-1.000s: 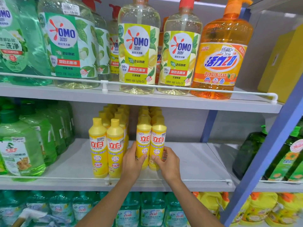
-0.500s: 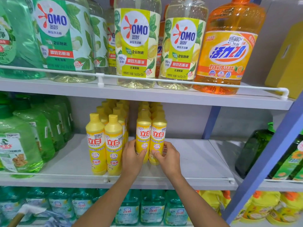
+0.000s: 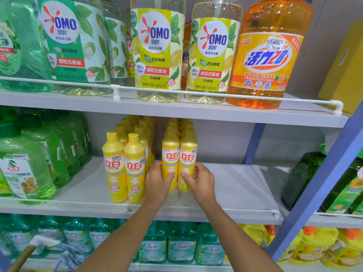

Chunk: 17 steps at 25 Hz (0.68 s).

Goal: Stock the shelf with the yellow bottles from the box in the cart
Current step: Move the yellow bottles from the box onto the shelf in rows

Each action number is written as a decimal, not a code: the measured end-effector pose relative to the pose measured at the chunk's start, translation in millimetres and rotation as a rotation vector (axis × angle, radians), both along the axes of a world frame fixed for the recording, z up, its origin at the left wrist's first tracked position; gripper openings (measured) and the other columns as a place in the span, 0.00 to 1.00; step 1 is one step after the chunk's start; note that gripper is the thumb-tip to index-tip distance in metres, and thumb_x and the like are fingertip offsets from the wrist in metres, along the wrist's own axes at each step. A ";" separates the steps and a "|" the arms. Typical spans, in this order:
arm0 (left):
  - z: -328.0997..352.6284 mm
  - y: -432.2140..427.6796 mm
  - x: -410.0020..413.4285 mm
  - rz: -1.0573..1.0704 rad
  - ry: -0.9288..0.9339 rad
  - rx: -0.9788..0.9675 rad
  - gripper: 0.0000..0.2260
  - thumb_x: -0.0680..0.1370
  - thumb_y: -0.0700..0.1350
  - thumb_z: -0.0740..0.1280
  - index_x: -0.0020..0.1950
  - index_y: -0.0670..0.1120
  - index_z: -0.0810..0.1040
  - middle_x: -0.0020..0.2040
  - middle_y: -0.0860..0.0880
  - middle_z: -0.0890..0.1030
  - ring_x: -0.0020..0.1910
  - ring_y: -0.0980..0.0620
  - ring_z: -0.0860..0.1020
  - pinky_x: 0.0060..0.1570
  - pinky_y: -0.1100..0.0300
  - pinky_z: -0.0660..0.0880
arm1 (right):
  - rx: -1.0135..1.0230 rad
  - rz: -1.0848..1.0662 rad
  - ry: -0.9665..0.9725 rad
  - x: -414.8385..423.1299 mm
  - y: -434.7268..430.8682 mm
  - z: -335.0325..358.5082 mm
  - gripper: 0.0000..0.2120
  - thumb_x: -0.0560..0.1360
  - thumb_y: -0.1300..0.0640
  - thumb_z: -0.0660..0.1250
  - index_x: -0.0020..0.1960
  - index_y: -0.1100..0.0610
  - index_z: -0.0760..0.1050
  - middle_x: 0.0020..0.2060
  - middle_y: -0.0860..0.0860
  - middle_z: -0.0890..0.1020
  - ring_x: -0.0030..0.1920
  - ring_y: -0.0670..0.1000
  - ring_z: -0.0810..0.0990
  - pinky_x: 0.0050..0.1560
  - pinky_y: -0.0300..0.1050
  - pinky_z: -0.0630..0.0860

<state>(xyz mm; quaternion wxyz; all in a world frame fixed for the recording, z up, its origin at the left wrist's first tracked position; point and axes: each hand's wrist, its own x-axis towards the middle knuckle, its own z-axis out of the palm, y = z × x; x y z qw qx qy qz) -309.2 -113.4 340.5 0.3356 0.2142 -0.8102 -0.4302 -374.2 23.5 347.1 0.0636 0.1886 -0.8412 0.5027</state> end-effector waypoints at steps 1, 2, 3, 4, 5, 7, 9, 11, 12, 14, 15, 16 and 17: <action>2.1 -0.4 -0.1 -0.001 -0.016 0.000 0.18 0.74 0.46 0.76 0.62 0.45 0.78 0.55 0.47 0.83 0.53 0.48 0.81 0.54 0.45 0.80 | 0.011 -0.002 -0.002 0.2 0.7 1.7 0.24 0.73 0.45 0.76 0.65 0.53 0.77 0.57 0.48 0.83 0.55 0.47 0.82 0.58 0.50 0.82; 7.0 -0.3 0.4 -0.006 -0.045 0.009 0.18 0.74 0.47 0.76 0.61 0.45 0.77 0.55 0.47 0.83 0.53 0.47 0.81 0.55 0.44 0.80 | 0.031 -0.004 0.002 -0.1 1.5 5.8 0.24 0.73 0.46 0.77 0.65 0.54 0.77 0.57 0.49 0.83 0.55 0.48 0.82 0.58 0.50 0.82; 10.8 -0.4 1.7 -0.021 -0.079 0.018 0.19 0.74 0.47 0.76 0.62 0.45 0.77 0.56 0.47 0.83 0.54 0.47 0.81 0.56 0.45 0.80 | 0.048 0.001 0.011 -0.5 2.8 8.7 0.23 0.73 0.47 0.77 0.64 0.55 0.78 0.56 0.51 0.83 0.55 0.49 0.82 0.58 0.51 0.81; 17.1 0.5 4.5 -0.037 -0.126 0.016 0.20 0.74 0.47 0.75 0.63 0.44 0.77 0.57 0.46 0.83 0.56 0.45 0.81 0.58 0.46 0.79 | 0.075 0.006 0.021 -1.3 4.1 11.6 0.23 0.73 0.48 0.76 0.64 0.56 0.78 0.56 0.52 0.83 0.56 0.51 0.82 0.59 0.52 0.81; 21.6 1.1 7.9 -0.058 -0.168 0.006 0.21 0.75 0.47 0.75 0.64 0.44 0.76 0.59 0.46 0.83 0.57 0.45 0.81 0.58 0.48 0.79 | 0.106 0.016 0.029 -1.1 6.3 14.4 0.23 0.73 0.47 0.75 0.64 0.56 0.77 0.57 0.53 0.83 0.58 0.52 0.81 0.60 0.52 0.79; 27.2 3.4 19.5 -0.101 -0.235 -0.025 0.21 0.76 0.47 0.74 0.66 0.43 0.74 0.61 0.45 0.82 0.60 0.43 0.80 0.58 0.50 0.78 | 0.171 0.016 0.032 3.7 12.0 21.1 0.28 0.75 0.43 0.72 0.68 0.58 0.75 0.62 0.54 0.81 0.63 0.55 0.79 0.63 0.53 0.77; 29.7 6.8 41.3 -0.168 -0.298 -0.084 0.20 0.77 0.47 0.73 0.66 0.43 0.74 0.62 0.44 0.81 0.61 0.43 0.79 0.58 0.52 0.76 | 0.247 0.000 0.035 19.4 22.0 27.3 0.31 0.77 0.41 0.69 0.72 0.60 0.71 0.67 0.57 0.78 0.67 0.57 0.76 0.66 0.54 0.75; 30.5 8.7 65.1 -0.265 -0.366 -0.197 0.21 0.77 0.49 0.72 0.68 0.45 0.74 0.64 0.45 0.80 0.64 0.43 0.78 0.60 0.52 0.75 | 0.340 0.016 0.052 40.7 34.0 35.1 0.31 0.79 0.41 0.67 0.73 0.60 0.70 0.69 0.58 0.76 0.69 0.58 0.74 0.66 0.53 0.72; 32.1 8.7 77.4 -0.307 -0.418 -0.284 0.23 0.77 0.51 0.72 0.70 0.45 0.73 0.65 0.45 0.79 0.65 0.42 0.77 0.61 0.51 0.75 | 0.384 0.047 0.074 52.3 39.5 39.0 0.28 0.79 0.42 0.66 0.72 0.59 0.71 0.67 0.58 0.77 0.68 0.58 0.74 0.65 0.53 0.72; 37.0 9.6 106.1 -0.356 -0.541 -0.512 0.28 0.77 0.57 0.70 0.73 0.46 0.69 0.67 0.43 0.77 0.65 0.42 0.75 0.62 0.48 0.74 | 0.495 0.113 0.144 80.3 50.6 43.7 0.25 0.79 0.40 0.65 0.68 0.55 0.74 0.63 0.57 0.79 0.65 0.59 0.75 0.63 0.54 0.74; 38.7 9.4 121.1 -0.361 -0.592 -0.622 0.31 0.77 0.60 0.69 0.74 0.46 0.67 0.67 0.43 0.76 0.65 0.41 0.74 0.62 0.47 0.74 | 0.575 0.131 0.176 94.3 54.4 44.2 0.26 0.78 0.38 0.63 0.68 0.53 0.73 0.63 0.56 0.79 0.65 0.60 0.75 0.62 0.55 0.75; 39.8 9.0 138.5 -0.354 -0.632 -0.715 0.33 0.77 0.63 0.67 0.75 0.46 0.65 0.68 0.42 0.75 0.66 0.41 0.73 0.62 0.46 0.74 | 0.657 0.147 0.198 110.4 57.7 44.0 0.27 0.77 0.36 0.62 0.68 0.52 0.72 0.64 0.56 0.77 0.66 0.60 0.74 0.63 0.56 0.75; 39.0 7.7 156.3 -0.351 -0.656 -0.787 0.35 0.76 0.66 0.66 0.75 0.46 0.64 0.69 0.42 0.74 0.66 0.41 0.72 0.63 0.46 0.73 | 0.734 0.168 0.220 127.0 59.7 42.5 0.29 0.77 0.36 0.63 0.71 0.52 0.70 0.67 0.56 0.75 0.68 0.60 0.72 0.65 0.57 0.74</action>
